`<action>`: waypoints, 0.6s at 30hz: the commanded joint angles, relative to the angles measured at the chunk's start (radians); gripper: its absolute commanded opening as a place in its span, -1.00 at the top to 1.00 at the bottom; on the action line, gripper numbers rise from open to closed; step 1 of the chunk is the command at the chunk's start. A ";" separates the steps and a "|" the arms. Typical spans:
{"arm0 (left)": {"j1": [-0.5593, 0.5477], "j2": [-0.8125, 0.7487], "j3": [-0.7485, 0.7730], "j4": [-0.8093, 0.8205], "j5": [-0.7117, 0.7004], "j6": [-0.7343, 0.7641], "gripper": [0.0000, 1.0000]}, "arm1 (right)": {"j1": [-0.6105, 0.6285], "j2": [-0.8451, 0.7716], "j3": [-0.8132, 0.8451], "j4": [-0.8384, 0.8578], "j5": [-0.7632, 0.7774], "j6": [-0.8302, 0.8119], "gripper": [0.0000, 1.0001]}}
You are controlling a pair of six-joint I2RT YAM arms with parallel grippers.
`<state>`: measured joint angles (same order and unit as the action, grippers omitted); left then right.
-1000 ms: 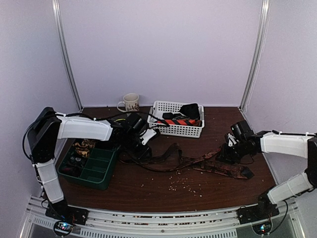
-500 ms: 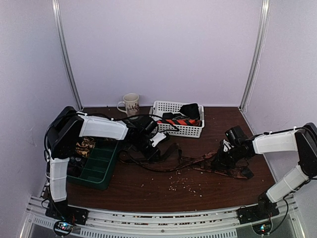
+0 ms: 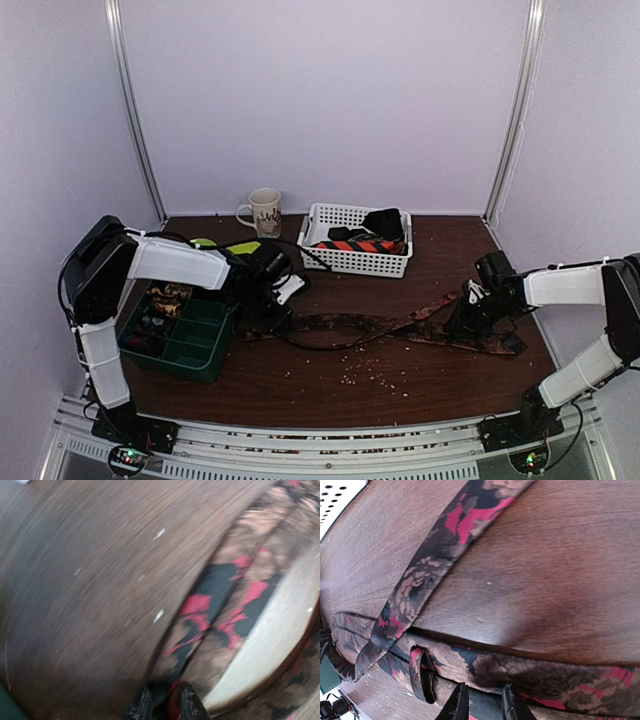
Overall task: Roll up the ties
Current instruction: Adjust the tie at the center of the board.
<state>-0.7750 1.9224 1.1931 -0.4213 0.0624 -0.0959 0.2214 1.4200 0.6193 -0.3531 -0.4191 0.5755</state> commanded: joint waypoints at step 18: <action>-0.090 0.018 0.188 0.010 0.153 0.099 0.24 | -0.051 -0.117 0.081 -0.065 -0.095 -0.072 0.11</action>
<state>-0.8459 1.8412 1.3060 -0.4614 0.1314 -0.0345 0.1764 1.3190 0.6815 -0.4385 -0.4622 0.5018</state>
